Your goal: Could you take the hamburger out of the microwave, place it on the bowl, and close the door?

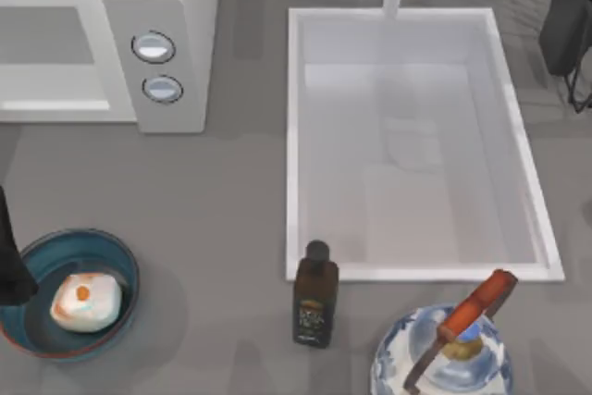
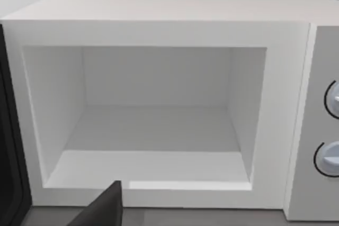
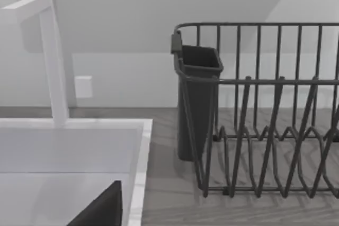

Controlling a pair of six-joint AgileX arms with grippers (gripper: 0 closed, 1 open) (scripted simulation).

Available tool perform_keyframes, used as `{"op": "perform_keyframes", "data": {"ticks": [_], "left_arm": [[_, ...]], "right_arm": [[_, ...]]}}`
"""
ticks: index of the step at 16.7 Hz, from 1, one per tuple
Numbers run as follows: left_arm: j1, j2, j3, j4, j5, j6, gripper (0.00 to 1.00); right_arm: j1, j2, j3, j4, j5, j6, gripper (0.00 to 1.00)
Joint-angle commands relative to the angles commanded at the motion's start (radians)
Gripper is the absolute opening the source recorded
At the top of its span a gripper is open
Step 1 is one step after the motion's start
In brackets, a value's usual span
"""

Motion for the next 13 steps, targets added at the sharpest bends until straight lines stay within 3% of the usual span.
{"op": "perform_keyframes", "data": {"ticks": [2,13], "left_arm": [[0.0,0.0,0.0,0.0,0.0,0.0,1.0],[0.0,0.0,0.0,0.0,0.0,0.0,0.17]], "right_arm": [[0.0,0.0,0.0,0.0,0.0,0.0,1.0],[0.0,0.0,0.0,0.0,0.0,0.0,1.0]]}}
